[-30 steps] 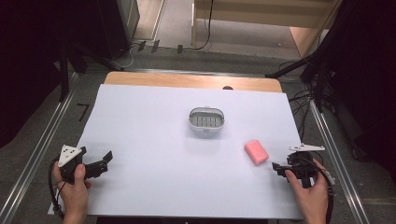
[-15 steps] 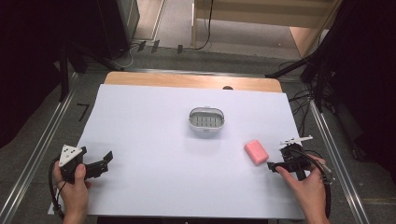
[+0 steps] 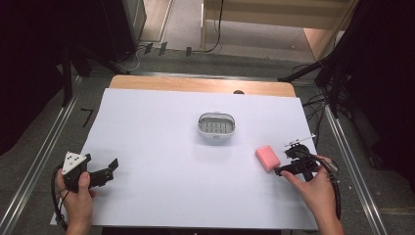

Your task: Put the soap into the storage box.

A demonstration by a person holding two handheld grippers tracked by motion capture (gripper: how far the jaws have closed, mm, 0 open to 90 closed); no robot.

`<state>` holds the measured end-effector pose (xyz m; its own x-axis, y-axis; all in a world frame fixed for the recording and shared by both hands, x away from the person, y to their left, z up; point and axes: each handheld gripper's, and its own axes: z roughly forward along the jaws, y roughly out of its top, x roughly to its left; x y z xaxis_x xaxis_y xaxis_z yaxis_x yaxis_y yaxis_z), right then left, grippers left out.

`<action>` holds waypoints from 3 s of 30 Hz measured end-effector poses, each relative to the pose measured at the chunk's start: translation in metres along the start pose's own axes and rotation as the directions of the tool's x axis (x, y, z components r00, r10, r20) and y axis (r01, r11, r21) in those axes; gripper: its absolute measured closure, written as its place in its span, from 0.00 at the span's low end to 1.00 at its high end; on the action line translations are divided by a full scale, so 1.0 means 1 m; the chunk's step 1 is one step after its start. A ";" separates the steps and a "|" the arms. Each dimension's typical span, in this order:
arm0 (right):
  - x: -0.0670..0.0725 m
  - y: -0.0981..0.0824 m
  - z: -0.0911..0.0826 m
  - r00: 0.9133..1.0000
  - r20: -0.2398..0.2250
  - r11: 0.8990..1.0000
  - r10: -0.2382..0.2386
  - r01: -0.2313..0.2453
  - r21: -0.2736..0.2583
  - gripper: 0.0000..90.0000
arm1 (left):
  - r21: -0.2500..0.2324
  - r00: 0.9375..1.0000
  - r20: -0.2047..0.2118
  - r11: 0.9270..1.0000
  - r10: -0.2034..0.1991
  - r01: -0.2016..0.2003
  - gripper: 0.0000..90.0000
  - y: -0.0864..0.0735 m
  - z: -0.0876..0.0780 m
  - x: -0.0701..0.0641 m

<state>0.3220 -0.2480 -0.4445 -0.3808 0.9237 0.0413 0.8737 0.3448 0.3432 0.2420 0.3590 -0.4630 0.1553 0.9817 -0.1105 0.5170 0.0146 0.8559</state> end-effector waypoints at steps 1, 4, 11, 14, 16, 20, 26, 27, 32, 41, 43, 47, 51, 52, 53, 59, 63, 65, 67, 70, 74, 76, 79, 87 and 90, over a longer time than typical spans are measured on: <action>0.000 0.001 0.000 1.000 -0.002 1.000 -0.005 0.005 0.004 0.32 | -0.001 1.000 0.000 1.000 -0.001 0.001 0.00 0.000 0.000 0.000; 0.002 0.003 0.000 1.000 -0.003 1.000 -0.016 0.016 0.018 0.30 | 0.000 1.000 0.001 1.000 -0.001 0.001 0.00 0.000 0.000 0.000; 0.008 0.010 -0.002 0.999 -0.013 0.999 -0.034 0.034 0.030 0.27 | 0.004 1.000 0.002 1.000 0.001 -0.001 0.00 0.000 0.000 0.000; 0.011 0.013 -0.001 0.999 -0.018 0.999 -0.040 0.040 0.031 0.27 | 0.003 1.000 0.003 1.000 0.000 0.000 0.00 0.000 0.000 0.000; 0.012 0.016 -0.001 0.999 -0.022 0.999 -0.041 0.041 0.033 0.26 | 0.003 1.000 0.003 1.000 0.000 0.000 0.00 0.000 0.000 0.000; 0.015 0.020 0.001 0.999 -0.028 0.998 -0.046 0.047 0.033 0.25 | 0.002 1.000 0.003 1.000 0.000 0.000 0.00 0.000 0.000 0.000; 0.019 0.025 0.002 0.999 -0.033 0.999 -0.026 0.027 0.032 0.22 | 0.001 1.000 0.003 1.000 0.000 0.000 0.00 0.000 0.000 0.000; 0.019 0.026 0.002 0.999 -0.034 0.999 -0.026 0.027 0.030 0.22 | 0.002 1.000 0.002 1.000 0.000 0.000 0.00 0.000 0.000 0.000; 0.022 0.032 0.003 1.000 -0.024 1.000 -0.006 0.006 0.024 0.20 | 0.002 1.000 0.002 1.000 0.000 0.000 0.00 0.000 0.000 0.000; 0.025 0.041 0.008 0.995 -0.034 0.996 0.090 -0.090 0.016 0.18 | 0.003 1.000 0.002 1.000 0.001 -0.001 0.00 0.000 0.000 0.000; 0.029 0.042 0.010 0.995 -0.009 0.995 0.103 -0.103 0.019 0.19 | 0.003 1.000 0.002 1.000 0.001 -0.001 0.00 0.000 0.000 0.000; 0.035 0.045 0.016 0.989 0.014 0.988 0.147 -0.147 0.050 0.19 | 0.003 1.000 0.003 1.000 0.001 -0.001 0.00 0.000 0.000 0.000; 0.033 0.050 0.019 0.977 -0.013 0.976 0.211 -0.210 0.056 0.21 | 0.004 1.000 0.003 1.000 0.000 0.000 0.00 0.000 0.000 0.000; 0.033 0.051 0.019 0.974 -0.015 0.973 0.226 -0.225 0.056 0.23 | 0.005 1.000 0.003 1.000 0.000 0.000 0.00 0.000 0.000 0.000; 0.033 0.052 0.020 0.970 -0.017 0.969 0.244 -0.243 0.054 0.24 | 0.005 1.000 0.003 1.000 0.000 0.000 0.00 0.000 0.000 0.000; 0.030 0.057 0.021 0.952 -0.029 0.952 0.304 -0.302 0.056 0.33 | 0.007 1.000 0.002 1.000 -0.001 0.001 0.00 0.000 0.000 0.000; 0.031 0.058 0.023 0.950 -0.019 0.949 0.312 -0.310 0.062 0.35 | 0.008 1.000 0.002 1.000 0.000 0.000 0.00 0.000 0.000 0.000; 0.032 0.059 0.024 0.949 -0.017 0.947 0.316 -0.314 0.063 0.36 | 0.008 1.000 0.003 1.000 0.000 -0.001 0.00 0.000 0.000 0.000; 0.032 0.060 0.024 0.947 -0.014 0.945 0.321 -0.319 0.067 0.37 | 0.006 1.000 0.002 1.000 0.000 0.000 0.00 0.000 0.000 0.000; 0.032 0.060 0.026 0.947 -0.001 0.944 0.321 -0.320 0.075 0.40 | 0.007 1.000 0.003 1.000 0.000 0.000 0.00 0.000 0.000 0.000; 0.033 0.061 0.027 0.946 0.008 0.942 0.323 -0.322 0.095 0.40 | 0.008 1.000 0.003 1.000 0.001 -0.001 0.00 0.000 0.000 0.000; 0.033 0.061 0.028 0.947 0.009 0.942 0.322 -0.322 0.096 0.40 | 0.008 1.000 0.003 1.000 0.000 0.000 0.00 0.000 0.000 0.000; 0.033 0.061 0.028 0.945 0.010 0.940 0.327 -0.326 0.097 0.40 | 0.007 1.000 0.004 1.000 0.000 0.000 0.00 0.000 0.001 0.000; 0.031 0.061 0.028 0.945 -0.001 0.941 0.326 -0.324 0.102 0.41 | 0.009 1.000 0.007 1.000 -0.001 0.001 0.00 0.000 0.001 0.001; 0.031 0.061 0.028 0.947 -0.001 0.941 0.322 -0.320 0.107 0.41 | 0.010 1.000 0.007 1.000 -0.002 0.002 0.00 0.000 0.001 0.001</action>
<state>0.3722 -0.1938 -0.4484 -0.0792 0.9854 0.1510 0.9767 0.0465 0.2093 0.2429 0.3597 -0.4631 0.1603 0.9802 -0.1159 0.5253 0.0147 0.8508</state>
